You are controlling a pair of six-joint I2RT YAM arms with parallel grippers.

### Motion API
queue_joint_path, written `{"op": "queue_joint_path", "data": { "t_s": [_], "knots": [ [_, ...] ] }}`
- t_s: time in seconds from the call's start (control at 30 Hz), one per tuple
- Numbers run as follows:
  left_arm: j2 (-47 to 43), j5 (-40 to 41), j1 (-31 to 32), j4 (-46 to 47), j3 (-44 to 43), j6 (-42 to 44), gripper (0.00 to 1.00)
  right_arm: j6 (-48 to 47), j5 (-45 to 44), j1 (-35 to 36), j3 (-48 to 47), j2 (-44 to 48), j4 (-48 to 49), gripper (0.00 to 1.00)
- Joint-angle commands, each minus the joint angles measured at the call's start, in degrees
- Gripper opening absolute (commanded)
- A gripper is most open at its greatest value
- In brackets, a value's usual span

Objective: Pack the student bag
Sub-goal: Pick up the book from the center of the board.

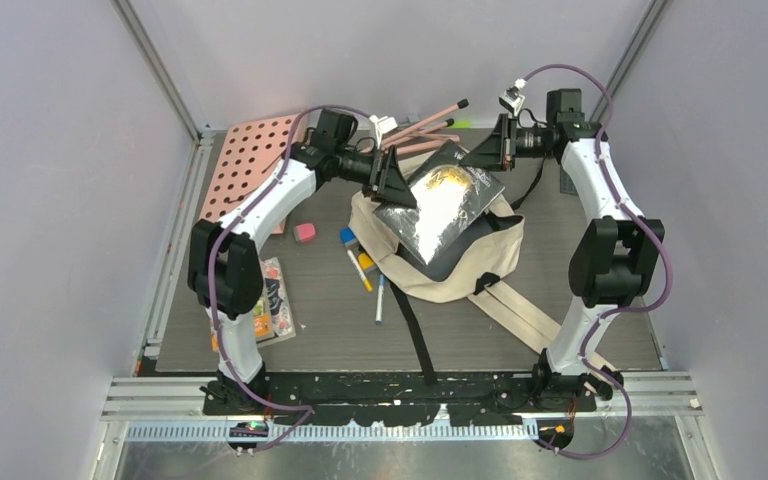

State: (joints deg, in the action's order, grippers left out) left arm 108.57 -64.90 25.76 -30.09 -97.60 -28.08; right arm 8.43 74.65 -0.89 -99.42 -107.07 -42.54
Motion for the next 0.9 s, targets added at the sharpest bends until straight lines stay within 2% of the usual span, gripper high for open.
{"op": "queue_joint_path", "data": {
  "t_s": [0.0, 0.13, 0.23, 0.3, 0.6, 0.83, 0.87],
  "knots": [
    [-0.81, 8.45, -0.18, 6.01, -4.74, 0.03, 0.55, 12.49, -5.64, -1.12, 0.79, 3.64, 8.31, 0.01],
    [-1.18, 16.85, -2.84, 4.32, -3.40, 1.26, 0.68, 21.45, -9.38, -5.48, 4.11, 6.77, 15.72, 0.01],
    [-1.67, 27.01, -3.34, 3.56, -1.22, 2.98, 0.72, 23.00, -15.36, -8.44, 6.96, 9.99, 16.51, 0.01],
    [-0.53, 30.93, -3.32, 3.75, -0.49, 2.53, 0.73, 23.65, -19.68, -9.29, 9.16, 11.95, 16.48, 0.01],
    [9.46, 32.39, -0.50, 1.14, -6.00, 0.68, 0.75, 22.00, -37.98, -9.43, 14.44, 16.15, 3.63, 0.01],
    [18.17, 33.20, 1.60, -4.61, -13.20, 2.15, 0.75, 25.97, -44.11, -8.99, 20.65, 19.82, -0.09, 0.01],
    [19.10, 32.99, 1.88, -5.61, -14.13, 2.15, 0.71, 26.89, -44.53, -8.53, 21.85, 20.50, -0.13, 0.01]
  ]
}}
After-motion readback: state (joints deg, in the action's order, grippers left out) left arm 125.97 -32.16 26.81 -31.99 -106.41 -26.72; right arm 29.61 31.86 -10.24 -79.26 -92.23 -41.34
